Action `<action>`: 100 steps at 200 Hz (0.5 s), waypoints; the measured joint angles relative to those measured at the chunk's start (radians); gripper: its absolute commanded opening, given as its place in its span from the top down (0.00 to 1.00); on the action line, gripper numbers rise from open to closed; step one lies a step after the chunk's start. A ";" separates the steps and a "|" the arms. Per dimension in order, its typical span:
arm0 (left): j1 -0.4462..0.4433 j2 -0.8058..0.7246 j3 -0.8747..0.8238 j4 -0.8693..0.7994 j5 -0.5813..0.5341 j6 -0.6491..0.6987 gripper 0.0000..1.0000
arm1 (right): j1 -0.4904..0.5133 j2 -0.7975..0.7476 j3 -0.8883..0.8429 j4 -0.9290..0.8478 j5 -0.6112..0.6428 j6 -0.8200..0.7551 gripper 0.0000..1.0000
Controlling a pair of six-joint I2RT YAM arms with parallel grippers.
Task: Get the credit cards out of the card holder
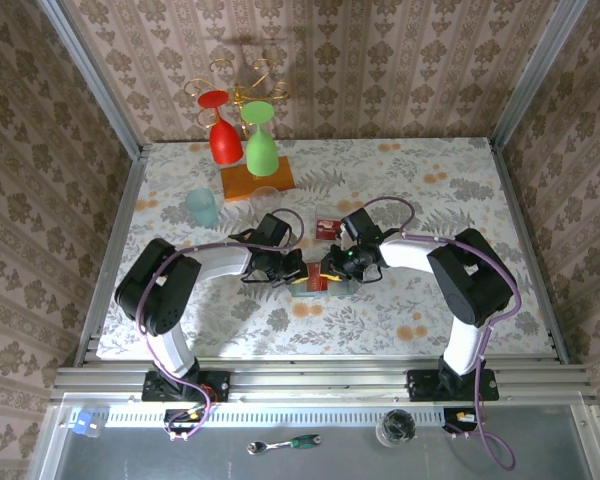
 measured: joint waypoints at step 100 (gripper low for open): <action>0.001 0.000 0.000 0.000 0.000 0.000 1.00 | -0.040 -0.048 -0.018 -0.034 0.002 -0.031 0.88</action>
